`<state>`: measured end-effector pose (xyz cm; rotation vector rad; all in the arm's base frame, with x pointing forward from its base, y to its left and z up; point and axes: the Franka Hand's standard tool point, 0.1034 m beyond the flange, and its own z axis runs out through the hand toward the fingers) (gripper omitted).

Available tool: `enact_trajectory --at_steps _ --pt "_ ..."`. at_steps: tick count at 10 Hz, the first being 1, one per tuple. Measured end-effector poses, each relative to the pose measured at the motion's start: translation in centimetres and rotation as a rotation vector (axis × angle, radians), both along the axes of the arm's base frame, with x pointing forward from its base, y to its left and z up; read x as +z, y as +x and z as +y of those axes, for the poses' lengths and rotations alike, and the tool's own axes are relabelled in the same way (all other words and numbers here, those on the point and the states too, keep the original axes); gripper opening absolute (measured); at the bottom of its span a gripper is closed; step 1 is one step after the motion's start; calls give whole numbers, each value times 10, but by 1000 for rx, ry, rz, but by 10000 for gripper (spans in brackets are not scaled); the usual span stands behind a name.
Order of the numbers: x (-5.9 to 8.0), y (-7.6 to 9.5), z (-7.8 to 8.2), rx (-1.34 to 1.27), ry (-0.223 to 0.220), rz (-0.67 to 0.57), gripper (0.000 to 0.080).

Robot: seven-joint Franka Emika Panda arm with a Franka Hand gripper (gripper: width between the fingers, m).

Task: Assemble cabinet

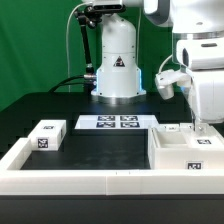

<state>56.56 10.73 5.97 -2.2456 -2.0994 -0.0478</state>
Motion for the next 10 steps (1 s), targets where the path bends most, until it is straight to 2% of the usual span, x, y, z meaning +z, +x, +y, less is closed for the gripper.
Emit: enact_trajectory --at_steps 2,8,9,10 --pt "0 10 -1 1 5 -11 70" --pt "0 11 -1 8 6 -10 70" --pt "-1 11 -1 8 6 -10 143" --pt "-1 11 -1 7 6 -10 282"
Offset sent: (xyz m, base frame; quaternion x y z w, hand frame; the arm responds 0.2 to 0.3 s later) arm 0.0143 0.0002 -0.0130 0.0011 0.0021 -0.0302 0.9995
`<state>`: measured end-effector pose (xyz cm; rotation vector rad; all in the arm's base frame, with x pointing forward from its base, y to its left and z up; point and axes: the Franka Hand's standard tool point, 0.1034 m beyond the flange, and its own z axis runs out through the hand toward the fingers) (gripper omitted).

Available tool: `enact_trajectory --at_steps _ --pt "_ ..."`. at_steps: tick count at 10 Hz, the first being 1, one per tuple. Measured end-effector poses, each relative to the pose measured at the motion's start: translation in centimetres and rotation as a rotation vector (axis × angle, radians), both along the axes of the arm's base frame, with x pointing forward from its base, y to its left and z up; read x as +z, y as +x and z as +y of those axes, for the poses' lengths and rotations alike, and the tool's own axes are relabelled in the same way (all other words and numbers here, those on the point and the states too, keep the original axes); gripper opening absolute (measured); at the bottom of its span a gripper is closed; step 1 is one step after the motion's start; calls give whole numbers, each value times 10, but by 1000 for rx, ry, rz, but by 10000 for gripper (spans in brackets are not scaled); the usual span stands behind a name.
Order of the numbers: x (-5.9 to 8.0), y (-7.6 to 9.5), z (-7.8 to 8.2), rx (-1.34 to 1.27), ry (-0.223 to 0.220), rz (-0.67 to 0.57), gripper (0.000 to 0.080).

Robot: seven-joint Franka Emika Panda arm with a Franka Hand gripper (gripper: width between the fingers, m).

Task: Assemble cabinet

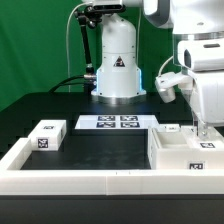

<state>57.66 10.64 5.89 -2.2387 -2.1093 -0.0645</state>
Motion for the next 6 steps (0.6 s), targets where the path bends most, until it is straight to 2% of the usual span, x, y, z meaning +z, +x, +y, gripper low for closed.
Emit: enact_trajectory --at_steps 1,2,3,4,5,6 --pt "0 0 0 0 0 0 282" --pt "0 0 0 0 0 0 484" --pt "0 0 0 0 0 1 619" --pt "0 0 0 0 0 1 619" --pt "-1 0 0 0 0 1 757" --pt "-1 0 0 0 0 1 786"
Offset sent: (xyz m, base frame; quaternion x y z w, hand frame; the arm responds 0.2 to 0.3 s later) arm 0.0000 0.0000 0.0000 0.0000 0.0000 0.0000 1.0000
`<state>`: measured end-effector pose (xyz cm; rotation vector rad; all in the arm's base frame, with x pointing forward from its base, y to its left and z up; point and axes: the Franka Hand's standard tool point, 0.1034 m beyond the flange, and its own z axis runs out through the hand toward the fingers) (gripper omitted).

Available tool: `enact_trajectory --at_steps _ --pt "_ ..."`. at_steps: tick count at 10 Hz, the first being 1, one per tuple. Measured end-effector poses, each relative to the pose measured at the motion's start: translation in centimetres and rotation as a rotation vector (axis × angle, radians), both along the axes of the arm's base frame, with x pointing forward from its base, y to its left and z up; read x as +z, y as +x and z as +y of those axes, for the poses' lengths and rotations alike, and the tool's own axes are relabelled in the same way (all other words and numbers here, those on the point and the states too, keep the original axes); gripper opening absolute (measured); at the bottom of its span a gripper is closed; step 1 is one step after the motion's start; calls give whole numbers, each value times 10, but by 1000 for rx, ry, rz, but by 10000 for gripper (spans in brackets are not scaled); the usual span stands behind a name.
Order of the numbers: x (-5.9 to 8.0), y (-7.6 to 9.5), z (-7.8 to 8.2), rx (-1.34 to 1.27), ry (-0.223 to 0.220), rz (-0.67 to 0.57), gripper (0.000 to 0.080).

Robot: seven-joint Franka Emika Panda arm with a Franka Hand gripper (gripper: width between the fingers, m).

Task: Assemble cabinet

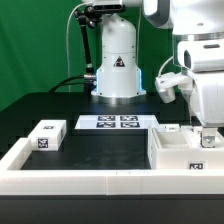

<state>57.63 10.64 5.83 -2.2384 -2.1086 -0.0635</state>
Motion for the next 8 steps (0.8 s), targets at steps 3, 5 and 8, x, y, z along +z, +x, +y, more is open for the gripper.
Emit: enact_trajectory --at_steps 3,5,8 --pt "0 0 0 0 0 0 797" --pt "7 -2 -1 -1 -5 -2 796" --pt "29 -30 -4 11 -29 -10 796"
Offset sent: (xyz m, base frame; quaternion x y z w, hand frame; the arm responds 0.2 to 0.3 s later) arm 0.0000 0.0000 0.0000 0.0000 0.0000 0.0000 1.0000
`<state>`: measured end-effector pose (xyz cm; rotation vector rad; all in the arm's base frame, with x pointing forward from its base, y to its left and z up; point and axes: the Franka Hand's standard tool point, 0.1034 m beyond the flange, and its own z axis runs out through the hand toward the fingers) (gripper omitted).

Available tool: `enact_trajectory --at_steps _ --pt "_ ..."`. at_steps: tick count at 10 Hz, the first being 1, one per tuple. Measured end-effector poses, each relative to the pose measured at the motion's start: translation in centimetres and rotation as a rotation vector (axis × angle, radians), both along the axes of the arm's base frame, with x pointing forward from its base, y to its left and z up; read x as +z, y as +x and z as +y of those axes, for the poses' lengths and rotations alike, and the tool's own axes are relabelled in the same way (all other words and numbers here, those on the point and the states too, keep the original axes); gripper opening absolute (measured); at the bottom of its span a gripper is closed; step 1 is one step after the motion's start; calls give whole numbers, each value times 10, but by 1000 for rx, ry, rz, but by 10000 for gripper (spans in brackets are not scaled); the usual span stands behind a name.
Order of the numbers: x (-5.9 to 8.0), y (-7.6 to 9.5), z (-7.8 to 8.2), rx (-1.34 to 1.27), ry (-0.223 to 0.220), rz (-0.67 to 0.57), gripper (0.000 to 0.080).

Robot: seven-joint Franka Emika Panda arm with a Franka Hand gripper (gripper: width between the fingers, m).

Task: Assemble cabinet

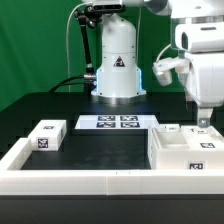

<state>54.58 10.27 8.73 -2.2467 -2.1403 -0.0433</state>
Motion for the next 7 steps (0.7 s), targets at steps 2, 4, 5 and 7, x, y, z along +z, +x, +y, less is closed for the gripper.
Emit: enact_trajectory --at_steps 2,4,5,7 --pt "4 -25 -9 6 -8 -22 796" --pt "-4 -53 -16 -2 -11 -23 796" --pt "-3 -51 -16 -2 -11 -21 796" --pt "-4 -51 -16 -3 -11 -19 796"
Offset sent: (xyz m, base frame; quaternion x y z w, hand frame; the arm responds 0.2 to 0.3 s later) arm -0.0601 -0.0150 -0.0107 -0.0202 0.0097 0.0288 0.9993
